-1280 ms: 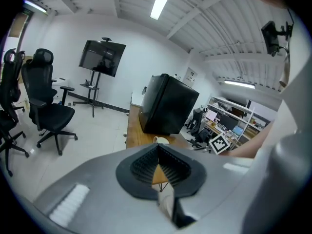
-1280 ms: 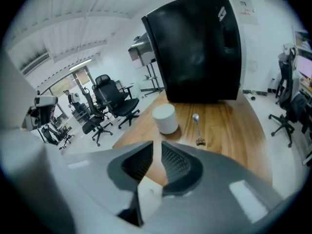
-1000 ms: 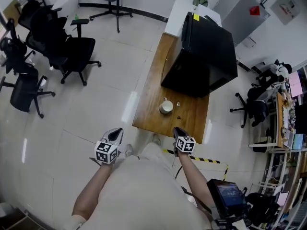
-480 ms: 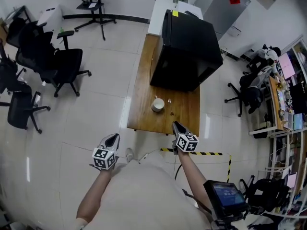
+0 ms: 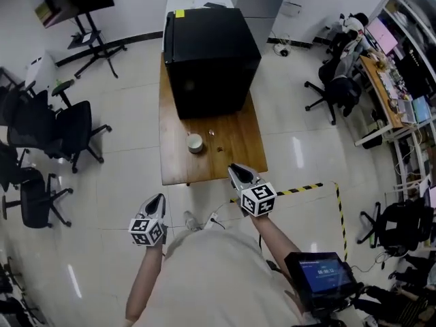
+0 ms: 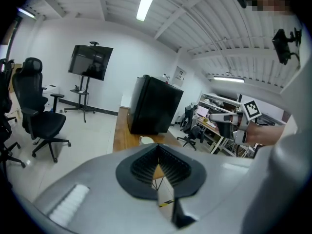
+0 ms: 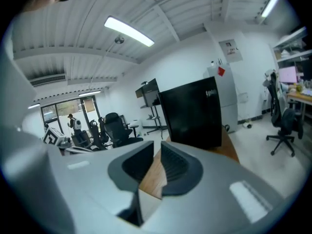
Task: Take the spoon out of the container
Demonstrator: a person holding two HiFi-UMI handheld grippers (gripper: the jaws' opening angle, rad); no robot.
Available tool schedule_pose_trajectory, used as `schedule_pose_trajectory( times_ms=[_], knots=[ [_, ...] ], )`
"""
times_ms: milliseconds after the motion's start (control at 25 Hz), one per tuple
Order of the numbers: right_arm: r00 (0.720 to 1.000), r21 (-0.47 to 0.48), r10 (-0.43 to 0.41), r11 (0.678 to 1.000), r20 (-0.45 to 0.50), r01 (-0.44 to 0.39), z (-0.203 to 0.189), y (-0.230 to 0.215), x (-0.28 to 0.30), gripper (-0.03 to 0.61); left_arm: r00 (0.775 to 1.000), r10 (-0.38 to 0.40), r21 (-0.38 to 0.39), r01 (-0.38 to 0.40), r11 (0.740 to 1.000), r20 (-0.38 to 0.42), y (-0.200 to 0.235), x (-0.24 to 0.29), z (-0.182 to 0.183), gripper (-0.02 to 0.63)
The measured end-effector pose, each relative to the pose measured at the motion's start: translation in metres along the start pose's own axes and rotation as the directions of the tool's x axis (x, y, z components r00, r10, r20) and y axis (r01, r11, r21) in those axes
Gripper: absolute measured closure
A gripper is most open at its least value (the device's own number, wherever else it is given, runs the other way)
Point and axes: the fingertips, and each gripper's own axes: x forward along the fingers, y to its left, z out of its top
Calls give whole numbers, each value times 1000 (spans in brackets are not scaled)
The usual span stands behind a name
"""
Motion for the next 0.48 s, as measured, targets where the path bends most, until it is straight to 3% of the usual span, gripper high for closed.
schedule_pose_trajectory(
  times_ms=[200, 480],
  knots=[
    [999, -90, -10, 996, 37, 13, 24, -8, -30, 546, 1000, -18, 23, 18, 1000, 16, -32, 10, 21, 632],
    [995, -142, 2, 990, 101, 13, 35, -31, -102, 551, 999, -29, 38, 30, 999, -22, -107, 20, -9, 632]
  ],
)
